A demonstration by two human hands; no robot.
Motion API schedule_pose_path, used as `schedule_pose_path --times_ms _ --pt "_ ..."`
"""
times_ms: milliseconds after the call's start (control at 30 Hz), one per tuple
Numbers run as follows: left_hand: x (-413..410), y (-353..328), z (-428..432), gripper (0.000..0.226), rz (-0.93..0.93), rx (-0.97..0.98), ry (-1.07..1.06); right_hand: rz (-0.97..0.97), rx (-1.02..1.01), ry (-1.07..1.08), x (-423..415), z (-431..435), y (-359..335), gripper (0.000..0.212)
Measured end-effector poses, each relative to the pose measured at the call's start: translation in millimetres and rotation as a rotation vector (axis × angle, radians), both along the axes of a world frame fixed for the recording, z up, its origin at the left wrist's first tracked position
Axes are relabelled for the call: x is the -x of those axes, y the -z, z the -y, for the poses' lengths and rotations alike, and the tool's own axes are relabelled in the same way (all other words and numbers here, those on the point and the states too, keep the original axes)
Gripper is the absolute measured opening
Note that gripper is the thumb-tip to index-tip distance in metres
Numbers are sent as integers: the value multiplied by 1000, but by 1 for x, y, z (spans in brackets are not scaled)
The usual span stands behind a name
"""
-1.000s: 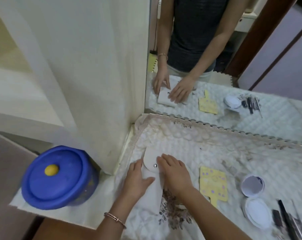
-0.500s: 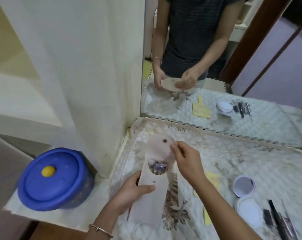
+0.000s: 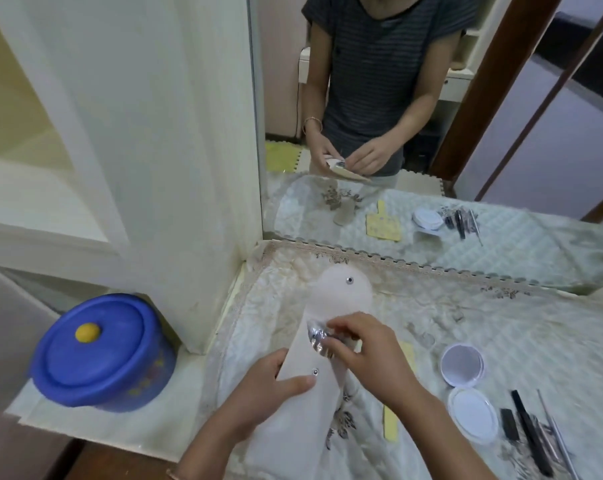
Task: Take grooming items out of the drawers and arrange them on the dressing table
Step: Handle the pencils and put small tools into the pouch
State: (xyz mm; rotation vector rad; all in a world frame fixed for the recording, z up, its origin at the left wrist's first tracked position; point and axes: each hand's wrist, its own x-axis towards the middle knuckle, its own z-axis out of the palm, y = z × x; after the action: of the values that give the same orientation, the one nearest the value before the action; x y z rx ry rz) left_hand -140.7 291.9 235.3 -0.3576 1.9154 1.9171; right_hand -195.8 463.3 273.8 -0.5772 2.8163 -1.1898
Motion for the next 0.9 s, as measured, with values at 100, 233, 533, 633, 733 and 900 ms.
schedule_pose_path --times_ms 100,233,533,633,733,900 --pt "-6 0 0 40 -10 62 9 82 -16 -7 -3 -4 2 16" --pt "-10 1 0 45 -6 62 28 288 27 23 -4 -5 4 12" --pt "-10 -2 -3 37 16 105 117 479 155 -18 4 -22 16 8" --pt "-7 -4 1 30 8 178 154 524 288 27 10 -28 13 9" --pt "-7 -3 8 28 5 213 161 571 504 113 21 -39 6 17" --pt "-10 3 19 23 47 219 126 598 748 205 33 -50 1 22"
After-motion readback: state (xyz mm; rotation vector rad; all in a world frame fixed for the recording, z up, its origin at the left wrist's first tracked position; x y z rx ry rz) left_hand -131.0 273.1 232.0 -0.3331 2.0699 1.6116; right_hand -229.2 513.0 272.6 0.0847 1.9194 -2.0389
